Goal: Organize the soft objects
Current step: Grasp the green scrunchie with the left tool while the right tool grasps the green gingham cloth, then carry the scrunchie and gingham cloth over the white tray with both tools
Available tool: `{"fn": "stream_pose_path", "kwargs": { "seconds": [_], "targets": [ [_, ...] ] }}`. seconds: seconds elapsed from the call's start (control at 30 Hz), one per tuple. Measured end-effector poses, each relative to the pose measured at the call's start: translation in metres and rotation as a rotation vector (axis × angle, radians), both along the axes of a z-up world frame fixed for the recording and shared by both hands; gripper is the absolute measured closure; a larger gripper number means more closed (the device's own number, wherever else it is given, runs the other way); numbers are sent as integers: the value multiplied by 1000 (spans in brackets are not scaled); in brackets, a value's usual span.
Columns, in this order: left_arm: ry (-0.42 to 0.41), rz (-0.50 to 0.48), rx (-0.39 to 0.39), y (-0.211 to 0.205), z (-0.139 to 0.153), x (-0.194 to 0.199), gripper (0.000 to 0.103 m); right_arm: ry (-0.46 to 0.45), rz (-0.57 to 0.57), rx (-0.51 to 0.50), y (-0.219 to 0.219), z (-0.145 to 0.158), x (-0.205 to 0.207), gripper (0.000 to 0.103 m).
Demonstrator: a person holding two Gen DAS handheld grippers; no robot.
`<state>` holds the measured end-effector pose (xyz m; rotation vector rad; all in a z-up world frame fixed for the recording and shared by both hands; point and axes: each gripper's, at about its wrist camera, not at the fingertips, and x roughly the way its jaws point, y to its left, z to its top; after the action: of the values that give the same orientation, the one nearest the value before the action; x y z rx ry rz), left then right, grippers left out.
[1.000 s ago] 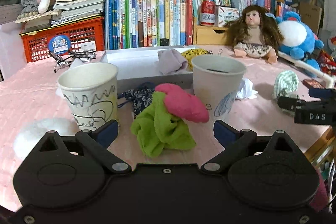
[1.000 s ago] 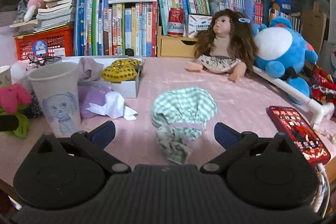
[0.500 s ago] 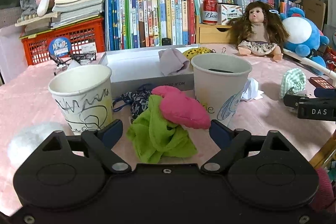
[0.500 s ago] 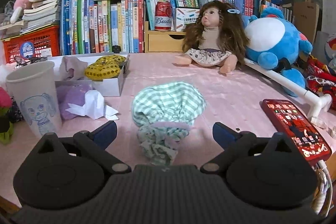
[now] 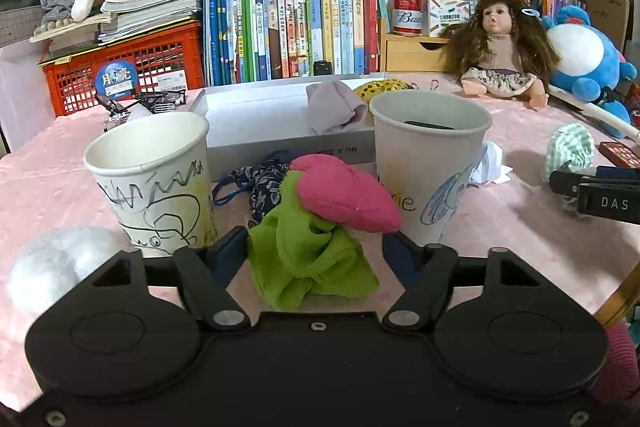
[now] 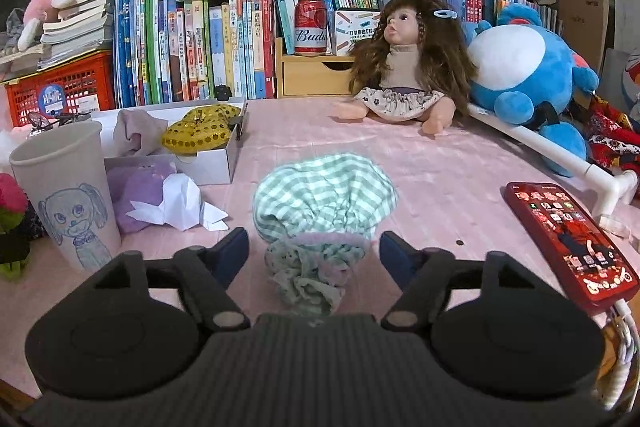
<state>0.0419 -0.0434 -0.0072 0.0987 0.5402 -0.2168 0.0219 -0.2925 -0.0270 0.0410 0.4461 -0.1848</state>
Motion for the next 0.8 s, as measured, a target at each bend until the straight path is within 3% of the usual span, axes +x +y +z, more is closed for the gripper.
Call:
{"fn": "stream_pose_path", "kwargs": {
  "seconds": [0.1,0.2,0.27,0.6,0.8],
  "targets": [
    [1,8,-14,3,2,1,53,-2,-5,7,0,2,0,44],
    [6,10,-24,5,5,1,64,0,-9,8,0,3,-1,55],
    [0,14,-31,7,8,-1,71,-8,-15,9,0,5,-2,57],
    [-30,-39,-100,13,46,-12,73,-68,13,36,-2,37,-5,59],
    [-20,-85,-147,24,86,0,73,-83,57,128,-9,63,8,59]
  ]
}}
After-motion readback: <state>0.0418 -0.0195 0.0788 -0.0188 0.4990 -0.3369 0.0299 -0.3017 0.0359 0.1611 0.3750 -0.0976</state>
